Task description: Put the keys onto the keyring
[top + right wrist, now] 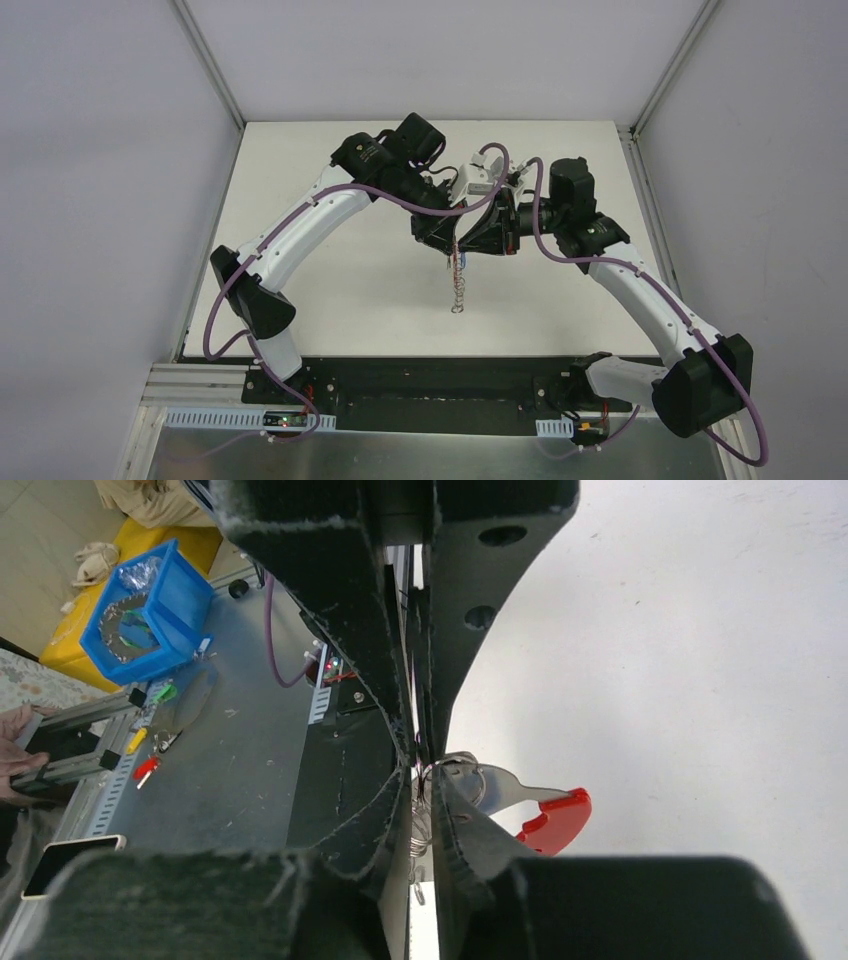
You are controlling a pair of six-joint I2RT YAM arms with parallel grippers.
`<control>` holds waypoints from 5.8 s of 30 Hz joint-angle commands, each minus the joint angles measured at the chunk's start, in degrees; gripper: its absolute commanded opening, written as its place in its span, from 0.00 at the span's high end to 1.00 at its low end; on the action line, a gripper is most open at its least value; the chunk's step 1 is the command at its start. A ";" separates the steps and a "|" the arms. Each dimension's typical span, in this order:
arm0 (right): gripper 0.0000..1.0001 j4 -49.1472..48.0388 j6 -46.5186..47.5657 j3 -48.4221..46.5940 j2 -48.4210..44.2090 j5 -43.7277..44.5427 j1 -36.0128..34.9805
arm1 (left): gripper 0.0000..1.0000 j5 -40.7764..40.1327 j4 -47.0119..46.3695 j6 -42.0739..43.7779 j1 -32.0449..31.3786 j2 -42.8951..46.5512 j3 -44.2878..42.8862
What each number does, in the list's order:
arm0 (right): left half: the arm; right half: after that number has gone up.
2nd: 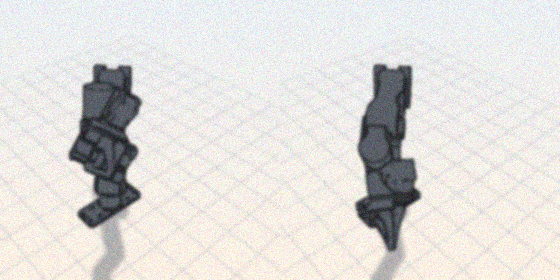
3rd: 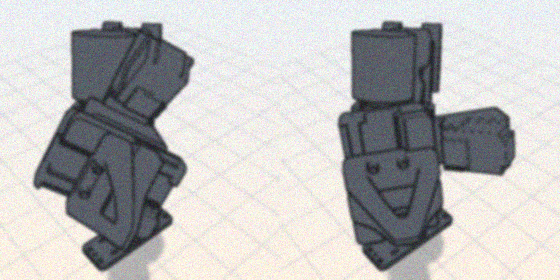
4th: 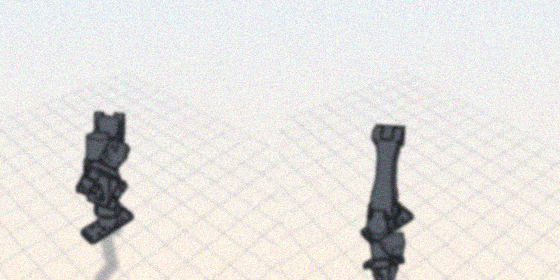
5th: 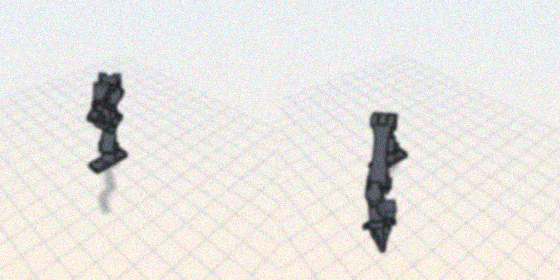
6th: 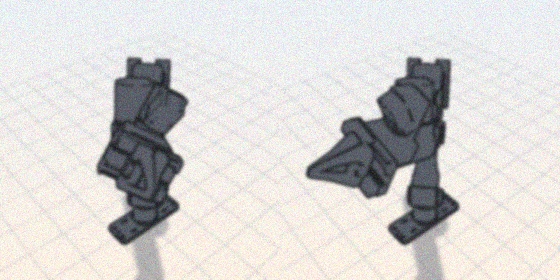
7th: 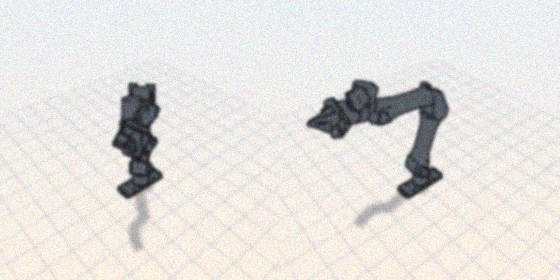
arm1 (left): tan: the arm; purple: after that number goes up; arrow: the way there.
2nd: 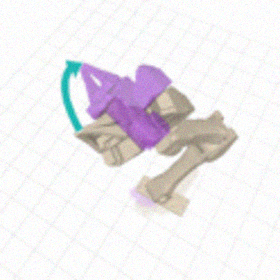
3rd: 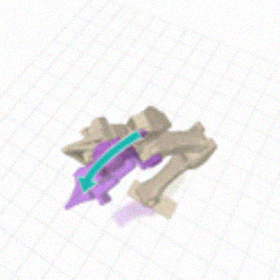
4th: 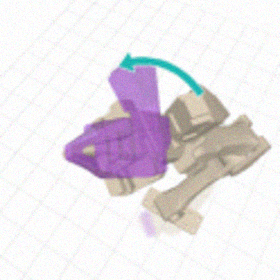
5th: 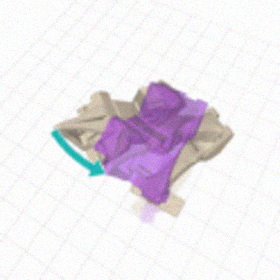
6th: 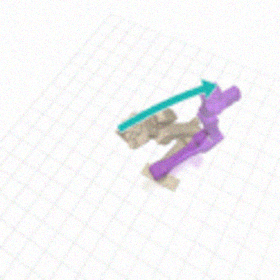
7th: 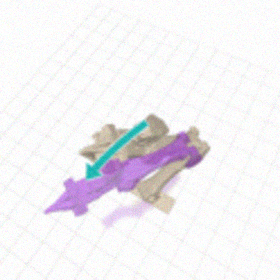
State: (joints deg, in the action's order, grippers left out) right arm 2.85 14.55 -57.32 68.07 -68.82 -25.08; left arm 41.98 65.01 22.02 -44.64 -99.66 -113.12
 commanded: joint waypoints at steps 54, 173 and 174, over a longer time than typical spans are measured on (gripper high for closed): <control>1.00 -34.05 -31.86 3.97 2.33 -0.97 5.68 | 0.84 16.75 -32.80 -16.69 9.48 12.58 19.63; 1.00 -35.08 -34.57 3.42 0.96 1.71 7.08 | 0.79 13.54 -32.88 -20.46 8.17 10.45 16.41; 1.00 -35.49 -34.89 3.44 1.07 1.67 7.10 | 0.78 13.52 -33.67 -21.31 8.17 10.45 16.66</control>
State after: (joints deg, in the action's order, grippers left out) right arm -24.77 -15.55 -53.91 69.10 -67.68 -18.55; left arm 53.23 37.34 4.93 -36.82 -91.35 -97.73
